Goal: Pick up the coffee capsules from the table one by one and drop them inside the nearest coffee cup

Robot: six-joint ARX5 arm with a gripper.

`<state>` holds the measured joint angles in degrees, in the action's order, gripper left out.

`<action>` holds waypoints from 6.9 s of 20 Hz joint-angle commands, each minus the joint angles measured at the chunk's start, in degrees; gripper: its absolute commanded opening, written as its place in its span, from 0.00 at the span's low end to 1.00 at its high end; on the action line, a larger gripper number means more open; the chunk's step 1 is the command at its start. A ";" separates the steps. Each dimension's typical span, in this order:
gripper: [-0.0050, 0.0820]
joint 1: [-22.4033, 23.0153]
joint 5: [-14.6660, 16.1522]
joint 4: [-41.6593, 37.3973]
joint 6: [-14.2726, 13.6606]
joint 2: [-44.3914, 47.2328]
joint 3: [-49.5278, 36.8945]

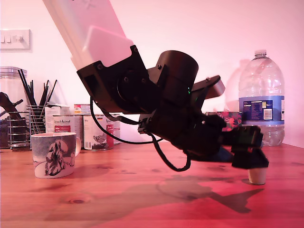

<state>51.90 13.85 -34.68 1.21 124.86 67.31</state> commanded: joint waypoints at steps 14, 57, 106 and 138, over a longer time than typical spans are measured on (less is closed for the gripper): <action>0.78 0.52 0.28 7.89 2.43 4.20 5.53; 0.18 1.18 0.24 17.29 1.75 3.43 11.21; 0.18 -30.42 -17.38 31.30 -1.86 -54.95 -30.62; 0.18 -38.47 -12.79 62.45 -1.64 -34.23 -5.11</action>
<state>13.47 0.99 27.16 -1.04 88.79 62.48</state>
